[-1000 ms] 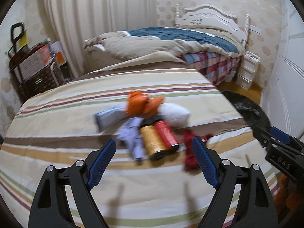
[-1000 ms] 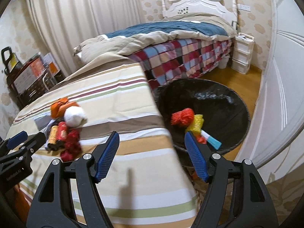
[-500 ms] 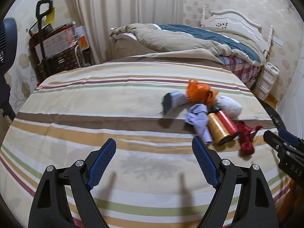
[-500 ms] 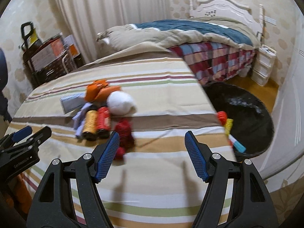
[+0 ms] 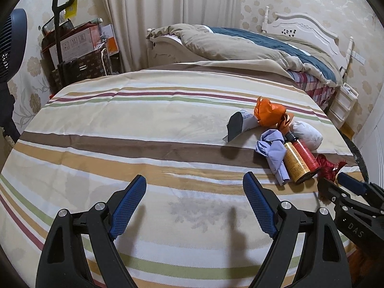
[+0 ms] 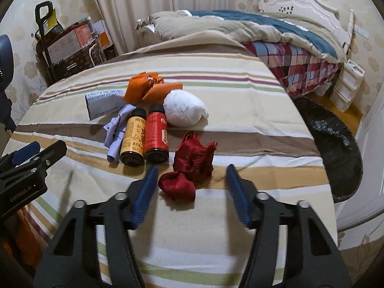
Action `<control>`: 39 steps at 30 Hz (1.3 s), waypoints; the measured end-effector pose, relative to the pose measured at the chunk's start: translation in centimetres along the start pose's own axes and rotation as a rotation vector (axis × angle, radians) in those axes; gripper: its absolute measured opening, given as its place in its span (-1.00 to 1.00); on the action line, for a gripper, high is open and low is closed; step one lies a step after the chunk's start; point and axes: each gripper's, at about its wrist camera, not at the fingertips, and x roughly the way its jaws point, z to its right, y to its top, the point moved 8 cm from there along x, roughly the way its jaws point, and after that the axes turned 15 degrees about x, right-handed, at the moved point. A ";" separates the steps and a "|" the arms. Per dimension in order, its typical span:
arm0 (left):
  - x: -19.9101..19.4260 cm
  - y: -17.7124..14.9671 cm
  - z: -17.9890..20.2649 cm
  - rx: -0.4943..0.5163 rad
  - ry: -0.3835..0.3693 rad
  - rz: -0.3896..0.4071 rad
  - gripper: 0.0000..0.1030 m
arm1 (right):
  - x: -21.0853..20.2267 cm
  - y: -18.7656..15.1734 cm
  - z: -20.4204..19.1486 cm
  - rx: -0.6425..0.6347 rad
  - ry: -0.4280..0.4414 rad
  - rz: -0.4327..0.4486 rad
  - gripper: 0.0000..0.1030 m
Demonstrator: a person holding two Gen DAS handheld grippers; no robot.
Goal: Collect trash
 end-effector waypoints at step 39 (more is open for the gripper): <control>5.5 5.9 2.6 0.111 -0.038 0.001 0.44 | 3.6 6.0 4.2 0.036 -0.025 -0.001 -0.28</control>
